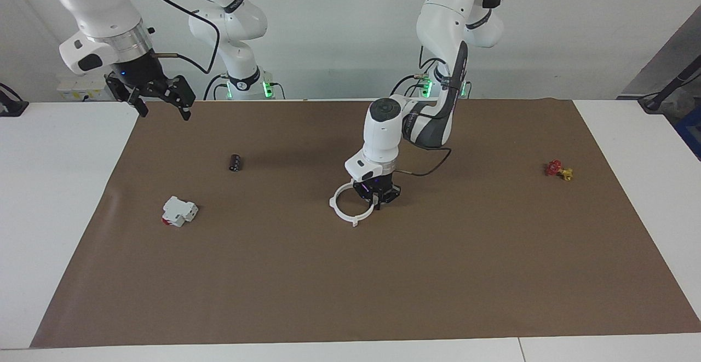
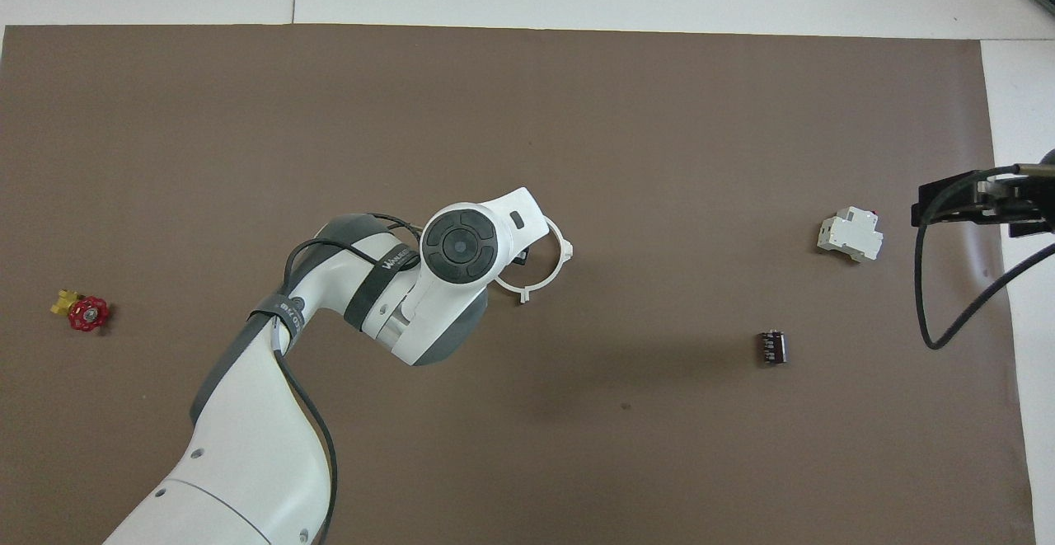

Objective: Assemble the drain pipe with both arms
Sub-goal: 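Lower and press the held half-ring onto the centred half-ring's ends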

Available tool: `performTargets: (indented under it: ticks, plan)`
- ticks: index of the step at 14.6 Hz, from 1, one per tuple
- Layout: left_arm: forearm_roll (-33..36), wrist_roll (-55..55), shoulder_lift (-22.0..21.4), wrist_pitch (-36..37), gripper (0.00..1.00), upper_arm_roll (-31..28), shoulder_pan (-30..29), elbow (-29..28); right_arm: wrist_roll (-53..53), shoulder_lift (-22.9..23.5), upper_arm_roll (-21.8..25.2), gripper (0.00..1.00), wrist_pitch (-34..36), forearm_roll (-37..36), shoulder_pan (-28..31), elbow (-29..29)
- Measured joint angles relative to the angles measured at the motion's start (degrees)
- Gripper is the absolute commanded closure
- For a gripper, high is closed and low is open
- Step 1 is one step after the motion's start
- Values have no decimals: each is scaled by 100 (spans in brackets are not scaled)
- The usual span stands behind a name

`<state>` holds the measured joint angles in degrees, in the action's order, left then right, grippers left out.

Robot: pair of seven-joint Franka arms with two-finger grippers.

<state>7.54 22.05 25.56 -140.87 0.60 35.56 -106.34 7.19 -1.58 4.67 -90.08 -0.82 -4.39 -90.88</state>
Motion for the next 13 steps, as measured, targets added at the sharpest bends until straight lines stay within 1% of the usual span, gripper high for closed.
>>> performTargets:
  ticks: [12, 13]
  plan:
    - [0, 0, 0, -223, 100, 0, 0, -48, 0, 0, 0, 0, 0, 0, 0, 0]
    - [0, 0, 0, -223, 33, 0, 0, -48, 0, 0, 0, 0, 0, 0, 0, 0]
